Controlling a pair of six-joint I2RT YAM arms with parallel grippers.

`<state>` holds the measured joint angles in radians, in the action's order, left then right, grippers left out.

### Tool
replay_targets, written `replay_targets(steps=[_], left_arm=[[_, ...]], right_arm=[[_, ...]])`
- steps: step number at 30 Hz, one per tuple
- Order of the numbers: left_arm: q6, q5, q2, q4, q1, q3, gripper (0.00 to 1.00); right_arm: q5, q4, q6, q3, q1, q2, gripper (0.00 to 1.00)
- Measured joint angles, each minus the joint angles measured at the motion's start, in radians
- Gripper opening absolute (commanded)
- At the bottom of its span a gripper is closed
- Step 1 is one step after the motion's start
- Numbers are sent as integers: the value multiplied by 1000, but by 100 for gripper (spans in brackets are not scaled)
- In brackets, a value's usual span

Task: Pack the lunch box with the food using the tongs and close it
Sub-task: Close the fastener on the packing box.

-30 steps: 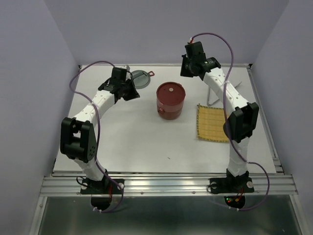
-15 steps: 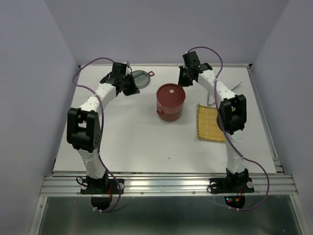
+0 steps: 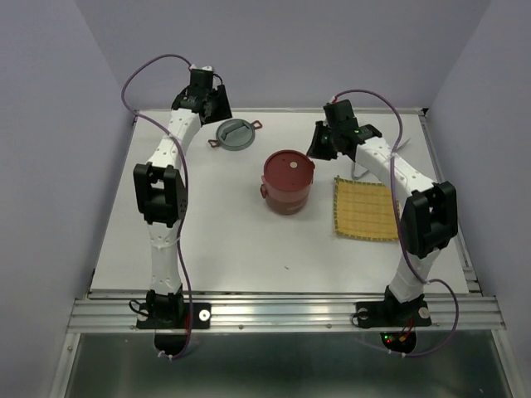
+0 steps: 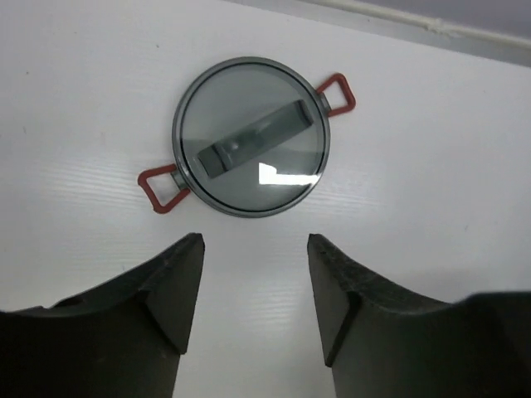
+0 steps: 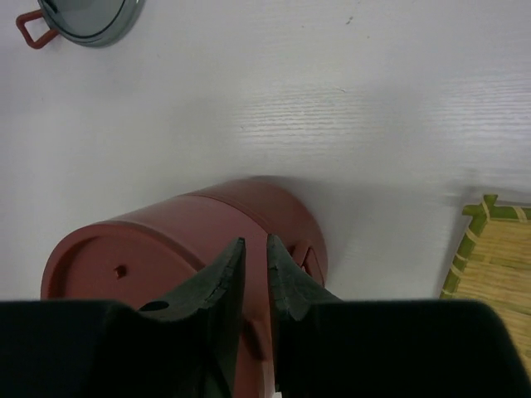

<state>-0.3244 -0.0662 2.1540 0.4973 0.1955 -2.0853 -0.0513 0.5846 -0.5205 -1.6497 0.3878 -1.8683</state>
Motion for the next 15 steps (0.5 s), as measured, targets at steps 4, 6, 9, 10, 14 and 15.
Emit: replay_targets(steps=[4, 6, 9, 10, 14, 15], left_arm=[[84, 72, 132, 57, -2, -187, 79], [123, 75, 169, 64, -2, -230, 80], [191, 59, 217, 61, -2, -265, 80], [212, 51, 229, 56, -2, -266, 80], [290, 19, 277, 27, -2, -266, 80], [307, 13, 290, 14, -1, -267, 80]], right_arm=[[86, -18, -20, 55, 4, 79, 45], [117, -16, -27, 85, 4, 121, 47], [150, -15, -37, 99, 4, 155, 51], [155, -16, -38, 99, 4, 161, 51], [156, -16, -46, 100, 4, 166, 52], [155, -16, -49, 103, 4, 166, 52]])
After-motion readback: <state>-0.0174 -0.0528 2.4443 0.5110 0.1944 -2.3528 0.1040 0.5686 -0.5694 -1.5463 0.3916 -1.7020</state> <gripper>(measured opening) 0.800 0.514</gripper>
